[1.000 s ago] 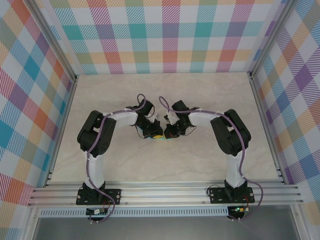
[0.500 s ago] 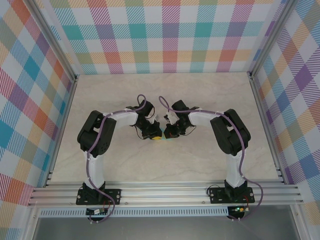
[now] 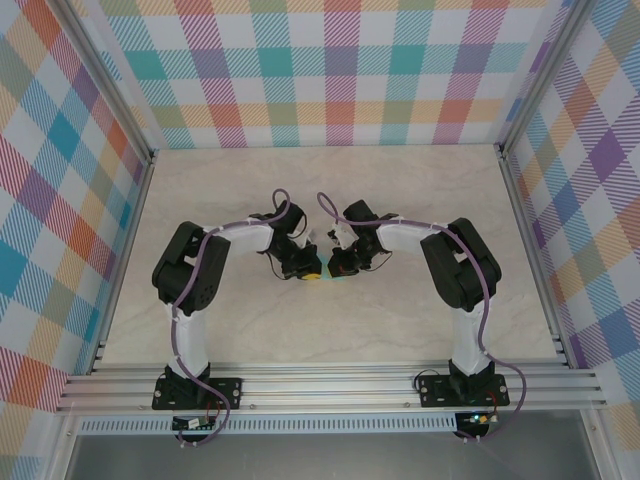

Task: Fold a paper plane with a square sheet of paper (fold left side to right side)
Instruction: Third fold the triangle at the center of the table.

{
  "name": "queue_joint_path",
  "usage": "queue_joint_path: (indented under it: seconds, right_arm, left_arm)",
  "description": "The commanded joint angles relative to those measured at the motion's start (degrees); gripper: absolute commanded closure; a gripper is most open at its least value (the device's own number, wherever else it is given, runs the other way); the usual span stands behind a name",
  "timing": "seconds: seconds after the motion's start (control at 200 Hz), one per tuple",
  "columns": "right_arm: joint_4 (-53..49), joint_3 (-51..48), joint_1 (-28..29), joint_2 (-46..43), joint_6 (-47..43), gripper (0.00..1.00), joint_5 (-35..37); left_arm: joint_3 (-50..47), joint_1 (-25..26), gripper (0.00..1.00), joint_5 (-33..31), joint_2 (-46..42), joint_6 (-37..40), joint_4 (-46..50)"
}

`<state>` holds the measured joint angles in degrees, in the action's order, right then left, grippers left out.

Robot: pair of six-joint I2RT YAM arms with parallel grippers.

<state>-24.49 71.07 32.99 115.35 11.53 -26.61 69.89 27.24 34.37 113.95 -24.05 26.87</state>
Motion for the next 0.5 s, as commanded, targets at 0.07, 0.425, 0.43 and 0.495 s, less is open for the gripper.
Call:
queue_joint_path:
  seconds: [0.07, 0.425, 0.43, 0.495]
  right_arm:
    - [-5.66, -1.54, 0.05, 3.69, -1.26, 1.0, 6.35]
    - [-5.92, -1.13, 0.05, 3.83, -1.33, 1.0, 6.24]
    - [-5.96, -1.12, 0.05, 3.78, -1.33, 1.0, 6.23]
    - [-6.01, -0.95, 0.05, 3.99, -1.31, 1.0, 6.23]
  left_arm:
    - [-4.32, -4.92, 0.94, -7.35, -2.72, 3.44, 7.42]
    - [-7.29, -9.05, 0.94, -5.68, -9.17, 4.77, 8.09]
    - [-7.21, -9.01, 0.94, -5.52, -9.27, 4.74, 8.06]
    - [-6.59, -8.59, 0.94, -3.67, -10.88, 3.87, 7.3]
